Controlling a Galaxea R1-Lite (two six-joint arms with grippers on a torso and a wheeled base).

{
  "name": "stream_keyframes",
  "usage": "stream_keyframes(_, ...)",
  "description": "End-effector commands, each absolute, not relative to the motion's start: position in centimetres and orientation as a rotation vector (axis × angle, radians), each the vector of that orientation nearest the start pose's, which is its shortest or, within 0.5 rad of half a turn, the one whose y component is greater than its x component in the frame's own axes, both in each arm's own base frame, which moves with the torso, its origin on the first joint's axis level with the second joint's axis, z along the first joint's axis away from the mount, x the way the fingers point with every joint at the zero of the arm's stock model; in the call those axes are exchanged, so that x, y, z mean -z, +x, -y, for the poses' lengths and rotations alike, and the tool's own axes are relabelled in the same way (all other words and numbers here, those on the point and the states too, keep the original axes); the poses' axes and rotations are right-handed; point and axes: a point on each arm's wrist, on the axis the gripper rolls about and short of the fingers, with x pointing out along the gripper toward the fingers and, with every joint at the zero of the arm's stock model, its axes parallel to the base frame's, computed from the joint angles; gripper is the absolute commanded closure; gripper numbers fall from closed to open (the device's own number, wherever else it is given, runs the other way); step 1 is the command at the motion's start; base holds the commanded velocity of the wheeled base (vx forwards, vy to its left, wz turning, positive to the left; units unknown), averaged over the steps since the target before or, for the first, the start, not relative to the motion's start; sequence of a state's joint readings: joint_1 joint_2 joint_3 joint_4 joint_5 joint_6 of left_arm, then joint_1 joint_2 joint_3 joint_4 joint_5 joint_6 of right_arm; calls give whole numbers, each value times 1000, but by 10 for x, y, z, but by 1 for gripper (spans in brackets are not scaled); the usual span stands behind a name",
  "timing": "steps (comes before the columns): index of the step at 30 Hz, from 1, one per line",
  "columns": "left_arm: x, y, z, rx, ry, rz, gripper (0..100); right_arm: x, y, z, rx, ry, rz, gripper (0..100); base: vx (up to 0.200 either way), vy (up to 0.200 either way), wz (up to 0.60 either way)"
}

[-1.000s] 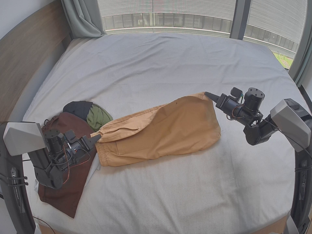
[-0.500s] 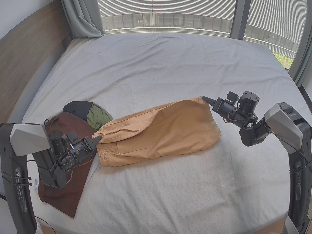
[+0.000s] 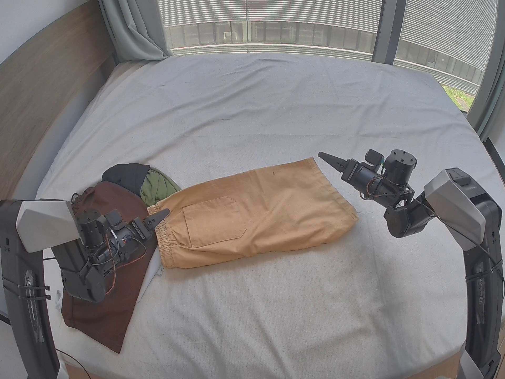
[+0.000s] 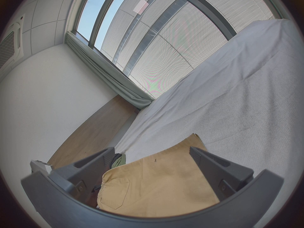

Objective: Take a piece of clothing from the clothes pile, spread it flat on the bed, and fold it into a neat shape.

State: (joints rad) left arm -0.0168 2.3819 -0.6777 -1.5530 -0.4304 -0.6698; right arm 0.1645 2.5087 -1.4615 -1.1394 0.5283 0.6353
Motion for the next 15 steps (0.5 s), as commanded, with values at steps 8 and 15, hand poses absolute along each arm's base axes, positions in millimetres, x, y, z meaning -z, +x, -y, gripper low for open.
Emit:
stream_keyframes(8,-14,367,15,383,-686,-279,0,-80,473,-100,-714,593,-147,0,0,0,0)
stream_keyframes(15,-37,363,14,398,-712,-238,0,-92,449,-100,-716,597,-172,0,0,0,0)
